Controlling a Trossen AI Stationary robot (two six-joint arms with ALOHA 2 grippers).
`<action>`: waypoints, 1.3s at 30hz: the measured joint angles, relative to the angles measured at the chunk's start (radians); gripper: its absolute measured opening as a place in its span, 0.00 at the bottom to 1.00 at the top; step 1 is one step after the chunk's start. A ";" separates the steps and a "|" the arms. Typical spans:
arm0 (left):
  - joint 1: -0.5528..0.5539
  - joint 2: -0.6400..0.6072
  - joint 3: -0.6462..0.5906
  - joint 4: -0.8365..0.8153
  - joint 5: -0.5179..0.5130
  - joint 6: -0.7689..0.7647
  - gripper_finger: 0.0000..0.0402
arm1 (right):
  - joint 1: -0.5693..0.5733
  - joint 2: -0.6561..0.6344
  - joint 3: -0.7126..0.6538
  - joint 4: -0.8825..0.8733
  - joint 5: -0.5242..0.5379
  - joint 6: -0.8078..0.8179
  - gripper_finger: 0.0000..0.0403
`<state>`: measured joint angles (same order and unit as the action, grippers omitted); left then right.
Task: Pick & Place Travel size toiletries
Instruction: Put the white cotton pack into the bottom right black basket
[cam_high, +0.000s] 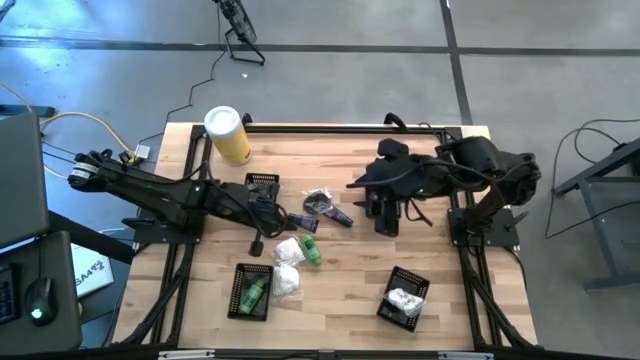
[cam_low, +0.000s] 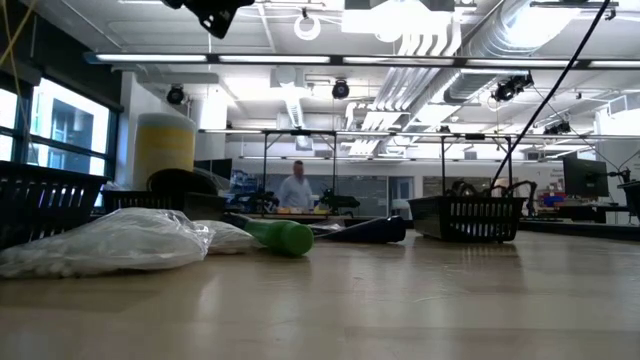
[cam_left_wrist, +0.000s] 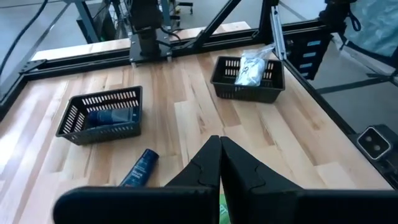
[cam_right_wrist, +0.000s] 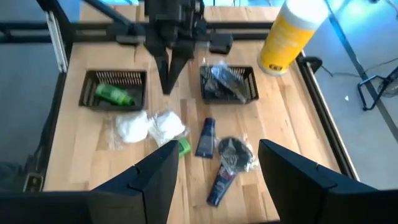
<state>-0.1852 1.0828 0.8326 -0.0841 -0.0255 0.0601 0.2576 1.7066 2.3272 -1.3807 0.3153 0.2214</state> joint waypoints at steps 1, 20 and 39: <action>0.000 0.000 0.000 0.000 -0.010 0.000 0.00 | 0.006 -0.002 0.000 -0.013 0.000 0.002 0.53; 0.000 0.000 0.000 0.015 -0.084 -0.009 0.00 | 0.177 -0.057 -0.038 -0.020 0.321 0.075 0.53; 0.002 0.000 0.000 0.015 -0.091 0.014 0.00 | -0.092 -0.065 -0.216 0.332 -0.233 -0.223 0.53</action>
<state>-0.1837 1.0828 0.8326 -0.0689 -0.1161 0.0738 0.1658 1.6417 2.1111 -1.0485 0.0822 -0.0018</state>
